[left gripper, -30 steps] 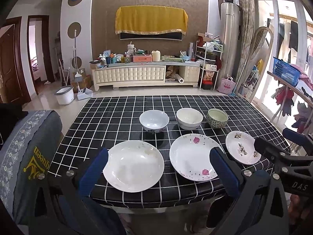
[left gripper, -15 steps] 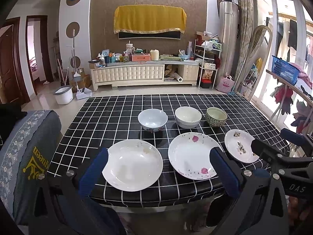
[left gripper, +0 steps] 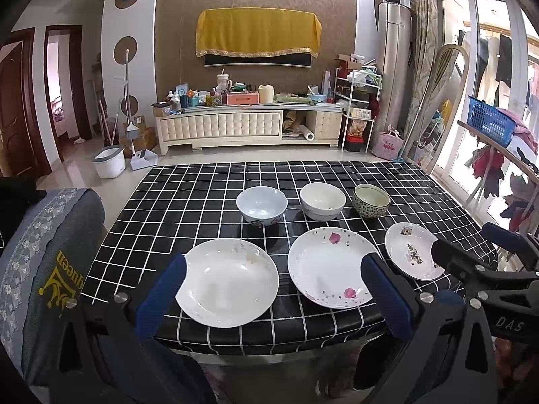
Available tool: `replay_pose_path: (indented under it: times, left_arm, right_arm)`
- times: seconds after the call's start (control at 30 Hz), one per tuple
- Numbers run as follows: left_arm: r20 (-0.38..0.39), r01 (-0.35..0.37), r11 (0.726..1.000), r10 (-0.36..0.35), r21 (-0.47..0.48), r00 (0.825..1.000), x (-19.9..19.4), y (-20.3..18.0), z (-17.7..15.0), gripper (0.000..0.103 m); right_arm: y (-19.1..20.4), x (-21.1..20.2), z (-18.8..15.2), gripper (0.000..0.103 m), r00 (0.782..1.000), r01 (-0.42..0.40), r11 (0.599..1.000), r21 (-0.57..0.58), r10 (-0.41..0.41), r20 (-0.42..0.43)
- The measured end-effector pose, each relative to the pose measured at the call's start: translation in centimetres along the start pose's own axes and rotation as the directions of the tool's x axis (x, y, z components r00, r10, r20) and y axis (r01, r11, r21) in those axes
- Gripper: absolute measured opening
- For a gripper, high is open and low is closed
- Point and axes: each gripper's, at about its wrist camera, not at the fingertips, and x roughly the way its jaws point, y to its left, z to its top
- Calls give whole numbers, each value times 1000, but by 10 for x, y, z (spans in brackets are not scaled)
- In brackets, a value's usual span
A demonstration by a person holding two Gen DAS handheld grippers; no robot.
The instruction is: Organize plates and bowls
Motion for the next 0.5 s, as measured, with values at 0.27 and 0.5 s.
replay_pose_path:
  times: [0.27,0.5]
  left_arm:
    - [0,13,1000,-13,11,1000,-4,-1,11,103]
    - [-5,26,999,-26,-18,1000,5,16,41,103]
  right_arm:
    - [-1,-3,7,103,1000,8,1000,8,-8,9]
    - [8,6,35,103,1000,24,1000,-12,-24,17]
